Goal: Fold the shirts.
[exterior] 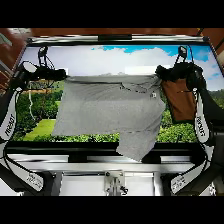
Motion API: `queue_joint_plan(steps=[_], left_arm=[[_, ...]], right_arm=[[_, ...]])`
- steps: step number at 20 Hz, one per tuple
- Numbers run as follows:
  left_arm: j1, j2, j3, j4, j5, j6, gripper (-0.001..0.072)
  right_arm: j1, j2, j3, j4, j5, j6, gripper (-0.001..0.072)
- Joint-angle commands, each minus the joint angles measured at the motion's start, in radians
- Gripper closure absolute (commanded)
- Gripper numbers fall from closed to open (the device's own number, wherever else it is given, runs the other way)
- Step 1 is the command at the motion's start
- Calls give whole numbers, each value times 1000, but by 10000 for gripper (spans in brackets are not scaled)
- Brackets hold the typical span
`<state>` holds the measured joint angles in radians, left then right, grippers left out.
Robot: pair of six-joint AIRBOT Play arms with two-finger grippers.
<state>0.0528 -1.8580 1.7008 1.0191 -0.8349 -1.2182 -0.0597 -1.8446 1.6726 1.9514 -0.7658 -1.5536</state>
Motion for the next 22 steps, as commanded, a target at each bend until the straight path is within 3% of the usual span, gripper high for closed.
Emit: queue_joint_plan(steps=[1,7,10,15,16,17,18,20,22], left_arm=[[-1,-21,3,-9,-55,-2,676],[28,-19,3,81,-393,-11,677],[34,-25,2,96,-501,-29,677],[27,-45,3,95,-521,-63,676],[27,-44,3,90,-523,-62,630],[29,-43,5,72,-538,-63,379],[35,-43,16,60,-576,-65,114],[57,-39,58,58,-678,-84,97],[97,-10,75,59,-769,-95,98]], right_arm=[[-5,-14,1,-19,-124,-3,649],[13,-3,0,-102,-537,24,649],[20,-4,0,-149,-582,55,650],[20,-4,0,-148,-565,103,649],[20,-4,0,-137,-566,103,585],[20,-2,0,-101,-570,95,332],[20,4,1,-48,-589,45,177],[18,51,1,-71,-647,23,178],[16,126,1,-220,-737,19,178]])
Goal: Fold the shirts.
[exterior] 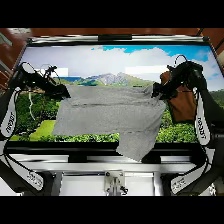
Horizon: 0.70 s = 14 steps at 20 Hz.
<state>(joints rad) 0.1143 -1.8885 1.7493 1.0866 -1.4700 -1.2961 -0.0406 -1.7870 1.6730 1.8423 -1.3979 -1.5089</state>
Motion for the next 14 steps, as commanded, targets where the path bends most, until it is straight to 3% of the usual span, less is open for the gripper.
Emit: queue_joint_plan(steps=[1,4,6,8,10,14], left_arm=[[62,40,21,-2,-162,-22,97],[145,149,-174,-2,-198,-16,94],[200,271,-435,-3,-128,42,85],[260,387,-658,-2,-21,113,27],[325,431,-748,4,17,160,27],[366,419,-784,40,19,161,27]], right_arm=[[-12,101,-3,-161,-164,-50,177],[-107,221,-137,-123,-251,-77,178],[-176,330,-320,-69,-203,-78,177],[-220,435,-496,-18,-138,-94,178],[-232,510,-613,-10,-84,-94,178],[-232,555,-677,8,-57,-94,178]])
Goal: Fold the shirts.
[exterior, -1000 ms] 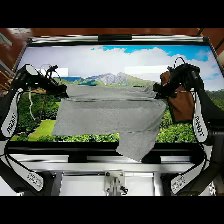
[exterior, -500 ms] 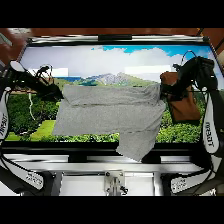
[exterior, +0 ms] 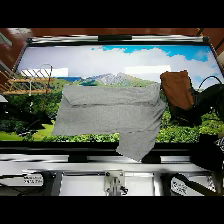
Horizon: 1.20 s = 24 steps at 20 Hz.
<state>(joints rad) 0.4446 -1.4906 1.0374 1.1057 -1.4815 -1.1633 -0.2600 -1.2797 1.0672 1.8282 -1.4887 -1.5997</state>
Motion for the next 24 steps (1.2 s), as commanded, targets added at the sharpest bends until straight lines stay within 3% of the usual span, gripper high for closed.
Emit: queue_joint_plan(steps=[1,6,9,11,12,14,16,24], left_arm=[[27,21,-84,19,36,31,27],[-26,19,-153,19,105,23,28],[-34,19,-161,-58,150,0,48],[-51,17,-161,-87,192,-33,198],[-65,16,-161,-86,210,-57,221],[-95,12,-161,-86,215,-80,472],[-117,10,-161,-86,210,-79,676],[-125,13,-158,-86,119,-26,676]], right_arm=[[-12,47,-71,26,43,-3,178],[-12,47,-71,32,68,-2,178],[-12,47,-71,28,76,-2,178],[-12,47,-71,21,91,1,178],[-12,47,-71,21,97,3,177],[-12,47,-80,22,99,7,178],[-12,47,-131,45,87,-2,178],[-10,47,-433,214,208,-91,177]])
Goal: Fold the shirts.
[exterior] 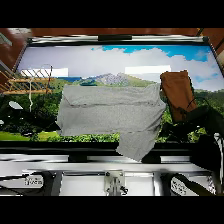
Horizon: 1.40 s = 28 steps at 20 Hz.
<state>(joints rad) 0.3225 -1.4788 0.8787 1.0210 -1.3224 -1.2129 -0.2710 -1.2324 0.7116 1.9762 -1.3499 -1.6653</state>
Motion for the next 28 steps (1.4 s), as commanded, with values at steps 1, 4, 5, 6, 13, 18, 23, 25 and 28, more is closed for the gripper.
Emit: queue_joint_plan(steps=[1,4,5,6,13,18,23,25,28], left_arm=[[-3,2,1,-1,-44,36,676],[-3,2,1,-1,-39,39,676],[-3,2,1,-2,-39,42,676],[-3,2,1,-1,-39,42,676],[6,2,29,-1,-31,73,676],[28,0,181,-6,-48,117,676],[-5,-38,392,-47,-6,106,676],[-23,-104,509,-54,10,47,676],[-50,-230,689,-60,32,-24,676]], right_arm=[[1,0,-90,74,101,-25,178],[7,0,-97,131,154,-22,180],[20,0,-97,132,167,-22,180],[41,-1,-97,133,186,-20,180],[137,-50,-96,134,182,5,635],[116,25,66,121,193,-139,652],[117,-53,317,137,269,-51,654],[117,-146,446,140,322,-12,655],[125,-300,630,160,393,23,655]])
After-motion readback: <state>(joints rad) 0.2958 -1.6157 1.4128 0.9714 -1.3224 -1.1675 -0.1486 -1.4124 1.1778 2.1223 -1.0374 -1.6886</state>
